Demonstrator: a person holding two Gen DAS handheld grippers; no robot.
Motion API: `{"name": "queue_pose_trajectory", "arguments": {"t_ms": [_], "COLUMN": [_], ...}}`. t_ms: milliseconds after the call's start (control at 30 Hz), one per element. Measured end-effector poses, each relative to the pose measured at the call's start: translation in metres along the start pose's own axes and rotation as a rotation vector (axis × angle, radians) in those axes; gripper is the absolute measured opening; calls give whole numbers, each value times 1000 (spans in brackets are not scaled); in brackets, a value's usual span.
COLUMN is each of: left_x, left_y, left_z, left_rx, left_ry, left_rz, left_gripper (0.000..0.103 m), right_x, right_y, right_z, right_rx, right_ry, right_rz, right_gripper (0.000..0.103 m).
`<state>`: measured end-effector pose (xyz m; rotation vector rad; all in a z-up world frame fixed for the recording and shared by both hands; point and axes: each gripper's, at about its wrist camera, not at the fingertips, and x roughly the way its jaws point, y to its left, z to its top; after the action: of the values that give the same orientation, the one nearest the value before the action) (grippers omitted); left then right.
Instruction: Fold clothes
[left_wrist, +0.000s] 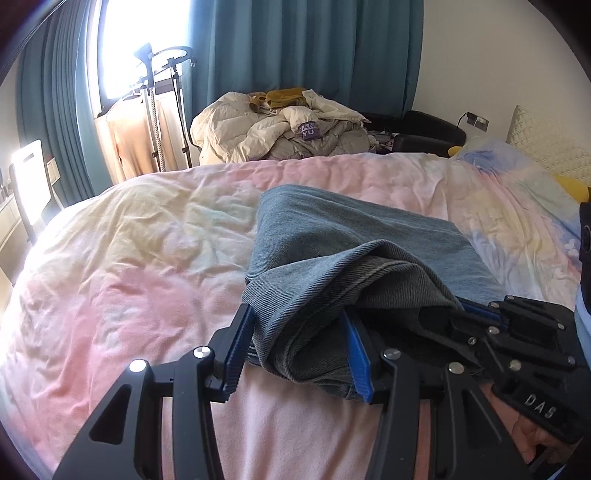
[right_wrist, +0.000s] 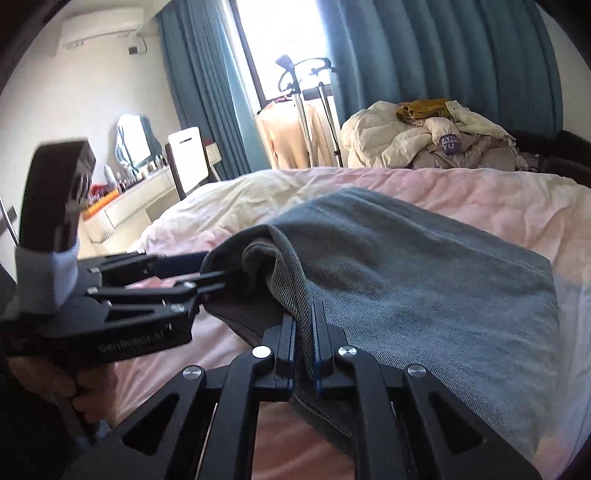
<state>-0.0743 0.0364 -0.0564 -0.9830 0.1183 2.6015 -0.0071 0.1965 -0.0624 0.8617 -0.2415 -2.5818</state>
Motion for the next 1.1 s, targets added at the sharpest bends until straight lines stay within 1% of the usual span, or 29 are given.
{"name": "queue_pose_trajectory", "arguments": {"t_ms": [67,100,200,233,300,467,600,800,1000,1100], "left_x": [-6,-6,-4,-1,4,10,12,17,20,26], "left_y": [-2,-5,-16,-18,-21,-25,-32,-51,-57,-45], "left_z": [2,2,0,-1,-2,-5,-7,-14,-16,-12], "left_rx": [3,16,61,70,81,92,130,234,275,213], "left_ry": [-28,-30,-24,-18,-9,-23,-39,-50,-75,-46], "left_rz": [-34,-42,-54,-46,-19,110,159,236,287,333], "left_gripper": [49,49,49,50,50,50,50,50,50,50], "right_x": [-7,-10,-16,-17,-17,-20,-21,-22,-24,-23], "right_y": [-6,-8,-12,-12,-10,-9,-9,-13,-15,-12], "right_z": [6,8,12,14,19,24,27,27,28,27], "right_rx": [50,64,98,100,101,106,113,136,162,143], "right_ry": [-23,-28,-43,-47,-53,-62,-67,-79,-85,-77], "right_rz": [33,42,61,62,64,69,73,77,97,87], "right_gripper": [6,6,6,6,6,6,6,6,6,6]}}
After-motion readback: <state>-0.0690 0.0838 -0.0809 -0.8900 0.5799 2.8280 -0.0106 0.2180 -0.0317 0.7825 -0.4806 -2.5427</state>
